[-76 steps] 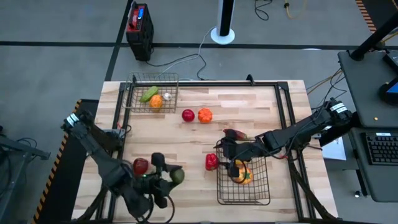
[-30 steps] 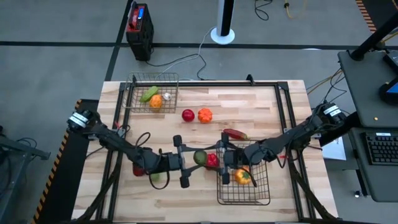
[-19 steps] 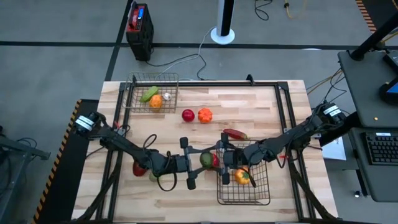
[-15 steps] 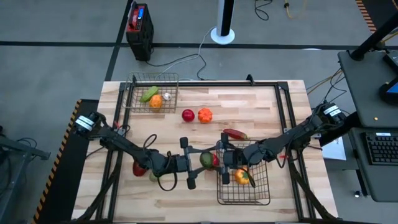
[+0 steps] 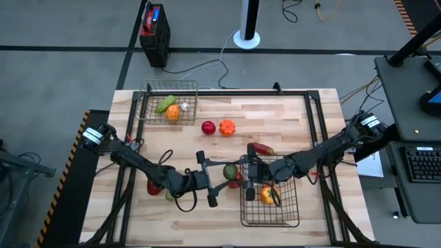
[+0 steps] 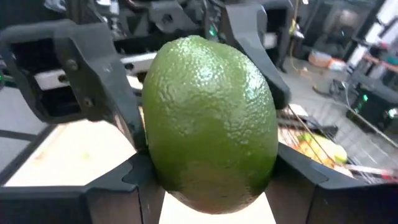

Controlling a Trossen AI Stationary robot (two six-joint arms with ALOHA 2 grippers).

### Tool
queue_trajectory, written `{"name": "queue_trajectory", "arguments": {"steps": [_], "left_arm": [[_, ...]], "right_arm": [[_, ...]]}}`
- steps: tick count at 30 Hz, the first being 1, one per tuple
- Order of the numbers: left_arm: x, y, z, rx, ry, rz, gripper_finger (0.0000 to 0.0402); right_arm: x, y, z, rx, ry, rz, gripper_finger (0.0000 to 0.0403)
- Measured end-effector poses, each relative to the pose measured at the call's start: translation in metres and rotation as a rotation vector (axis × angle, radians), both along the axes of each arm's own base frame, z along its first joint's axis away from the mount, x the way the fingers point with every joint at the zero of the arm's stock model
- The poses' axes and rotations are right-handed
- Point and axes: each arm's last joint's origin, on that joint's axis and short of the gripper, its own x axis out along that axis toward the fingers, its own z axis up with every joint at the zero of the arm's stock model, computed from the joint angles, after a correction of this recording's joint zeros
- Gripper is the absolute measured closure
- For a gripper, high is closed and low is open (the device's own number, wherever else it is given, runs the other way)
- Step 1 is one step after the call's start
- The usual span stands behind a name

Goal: Sort produce into baskets
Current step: Put the bottom green lime into the black wire basket

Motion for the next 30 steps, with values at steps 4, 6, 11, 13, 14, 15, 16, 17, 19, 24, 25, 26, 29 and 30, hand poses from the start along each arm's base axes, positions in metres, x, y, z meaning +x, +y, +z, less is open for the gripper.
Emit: {"name": "queue_trajectory", "arguments": {"steps": [4, 6, 11, 13, 14, 15, 16, 17, 19, 24, 25, 26, 29, 30], "left_arm": [[-0.003, -0.003, 0.000, 0.015, 0.028, -0.009, 0.0119], [-0.005, -0.005, 0.001, 0.023, 0.044, -0.017, 0.0118], [-0.015, -0.010, 0.005, 0.025, 0.095, -0.049, 0.0118], [-0.020, -0.010, 0.008, 0.012, 0.133, -0.057, 0.0118], [-0.023, -0.010, 0.008, 0.001, 0.158, -0.060, 0.0118], [-0.025, -0.009, 0.009, -0.010, 0.188, -0.059, 0.0118], [-0.027, -0.008, 0.010, -0.029, 0.217, -0.058, 0.0118], [-0.030, -0.006, 0.011, -0.046, 0.248, -0.052, 0.0118], [-0.033, -0.003, 0.014, -0.081, 0.302, -0.037, 0.0118], [-0.038, 0.001, 0.012, -0.087, 0.423, 0.021, 0.0119], [-0.039, 0.001, 0.012, -0.083, 0.435, 0.034, 0.0119], [-0.040, 0.002, 0.013, -0.081, 0.445, 0.039, 0.0119], [-0.041, 0.003, 0.013, -0.078, 0.475, 0.050, 0.0119], [-0.041, 0.003, 0.013, -0.076, 0.485, 0.053, 0.0119]], "right_arm": [[-0.007, -0.004, 0.003, 0.040, 0.048, -0.040, 0.0195], [-0.013, -0.007, 0.004, 0.074, 0.081, -0.068, 0.0194], [-0.032, -0.015, 0.006, 0.187, 0.230, -0.128, 0.0194], [-0.039, -0.017, 0.005, 0.229, 0.346, -0.138, 0.0193], [-0.042, -0.018, 0.003, 0.254, 0.416, -0.138, 0.0193], [-0.046, -0.018, 0.001, 0.286, 0.485, -0.140, 0.0193], [-0.048, -0.018, -0.001, 0.317, 0.550, -0.145, 0.0193], [-0.049, -0.017, -0.003, 0.353, 0.610, -0.148, 0.0193], [-0.050, -0.015, -0.009, 0.408, 0.717, -0.156, 0.0193], [-0.044, -0.008, -0.027, 0.462, 0.929, -0.169, 0.0193], [-0.043, -0.007, -0.030, 0.462, 0.961, -0.174, 0.0193], [-0.042, -0.006, -0.033, 0.461, 0.997, -0.184, 0.0193], [-0.038, -0.004, -0.040, 0.435, 1.085, -0.226, 0.0193], [-0.036, -0.003, -0.042, 0.425, 1.104, -0.236, 0.0193]]}}
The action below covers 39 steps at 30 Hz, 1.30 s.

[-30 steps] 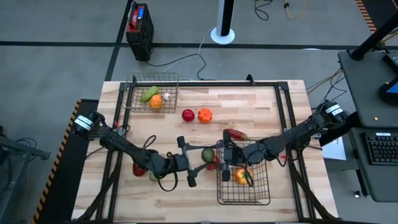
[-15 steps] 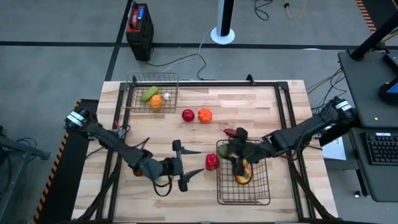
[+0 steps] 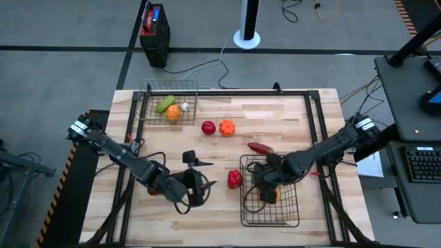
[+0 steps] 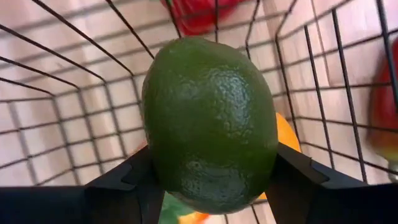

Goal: Sort produce into baskets
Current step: Put the bottom green lime into the black wire basket, then put the red bell pepper into the gold wire basket

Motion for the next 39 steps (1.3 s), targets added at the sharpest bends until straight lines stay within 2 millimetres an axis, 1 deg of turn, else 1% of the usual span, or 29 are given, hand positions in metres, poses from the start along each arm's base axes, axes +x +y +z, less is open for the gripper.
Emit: {"name": "queue_trajectory", "arguments": {"steps": [6, 12, 21, 27, 34, 39], "left_arm": [[-0.003, 0.002, -0.001, -0.002, 0.040, 0.017, 0.0119], [-0.004, 0.003, -0.003, -0.017, 0.058, 0.031, 0.0119], [-0.004, 0.002, -0.004, -0.030, 0.058, 0.039, 0.0119], [-0.004, 0.002, -0.004, -0.031, 0.059, 0.040, 0.0119], [-0.004, 0.001, -0.006, -0.060, 0.066, 0.021, 0.0119], [0.003, -0.003, -0.020, -0.048, 0.093, 0.018, 0.0119]], "right_arm": [[0.010, 0.004, -0.010, -0.015, 0.043, 0.013, 0.0193], [0.011, 0.005, -0.016, -0.026, 0.060, 0.026, 0.0190], [0.011, 0.005, -0.015, -0.020, 0.044, 0.027, 0.0148], [0.011, 0.004, -0.016, -0.037, 0.040, 0.023, 0.0131], [0.011, 0.004, -0.016, -0.039, 0.040, 0.021, 0.0134], [0.011, 0.003, -0.013, -0.057, 0.016, 0.015, 0.0143]]}}
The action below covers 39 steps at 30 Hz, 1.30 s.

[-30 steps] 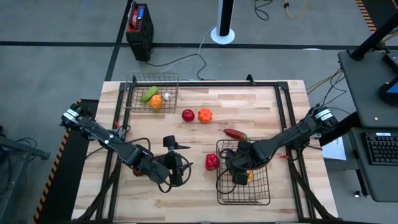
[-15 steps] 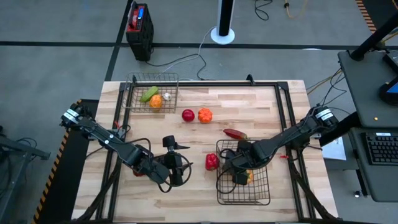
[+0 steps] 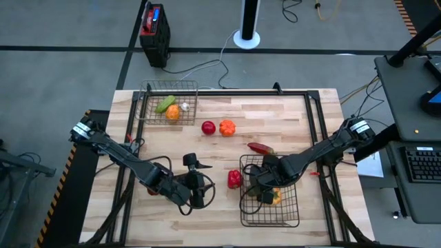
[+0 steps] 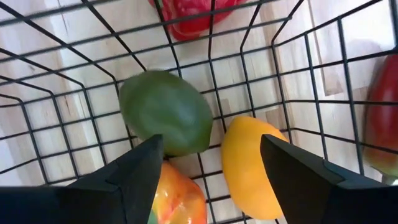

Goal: Sort produce into baskets
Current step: Put the red bell pepper into the gold wire basket

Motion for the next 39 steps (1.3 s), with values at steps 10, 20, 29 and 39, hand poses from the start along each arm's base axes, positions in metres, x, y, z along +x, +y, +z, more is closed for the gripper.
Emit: {"name": "queue_trajectory", "arguments": {"steps": [10, 20, 29, 39], "left_arm": [[0.032, -0.014, -0.042, 0.040, 0.010, -0.069, 0.0119], [0.060, -0.004, -0.071, -0.065, 0.007, -0.134, 0.0119], [0.078, 0.013, -0.094, -0.113, 0.013, -0.147, 0.0119], [0.088, 0.027, -0.114, -0.120, 0.048, -0.121, 0.0119]], "right_arm": [[-0.003, 0.000, 0.015, 0.028, -0.073, 0.009, 0.0145], [-0.005, 0.009, 0.023, 0.038, -0.156, 0.047, 0.0131], [-0.006, 0.015, 0.024, 0.024, -0.178, 0.056, 0.0139], [-0.006, 0.014, 0.024, 0.022, -0.179, 0.050, 0.0136]]}}
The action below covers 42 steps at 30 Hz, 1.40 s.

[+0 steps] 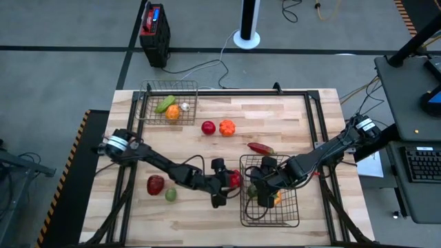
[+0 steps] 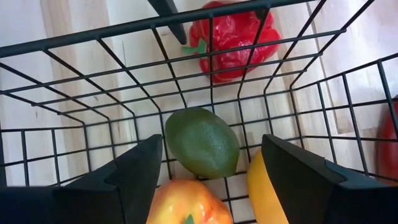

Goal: Sort produce into baskets
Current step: Put the red bell pepper into the gold wire basket

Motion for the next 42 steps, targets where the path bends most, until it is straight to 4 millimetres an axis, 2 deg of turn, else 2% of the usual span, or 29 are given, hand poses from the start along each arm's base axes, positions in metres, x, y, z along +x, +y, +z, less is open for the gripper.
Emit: {"name": "queue_trajectory", "arguments": {"steps": [10, 20, 25, 36, 42], "left_arm": [[0.003, 0.004, -0.012, -0.003, 0.017, 0.022, 0.0125], [0.003, 0.003, -0.011, -0.010, 0.021, 0.011, 0.0197], [0.003, 0.003, -0.010, -0.011, 0.023, 0.009, 0.0208], [-0.005, 0.003, 0.001, -0.005, 0.065, -0.007, 0.0211], [-0.013, 0.003, 0.022, 0.015, 0.062, -0.023, 0.0211]], "right_arm": [[0.000, -0.001, 0.000, -0.019, -0.008, -0.009, 0.0147], [0.000, -0.001, 0.000, -0.019, -0.008, -0.009, 0.0141], [0.000, -0.001, 0.000, -0.020, -0.008, -0.009, 0.0148], [0.000, -0.001, 0.000, -0.020, -0.007, -0.010, 0.0152], [0.000, -0.001, -0.001, -0.017, -0.007, -0.017, 0.0152]]}}
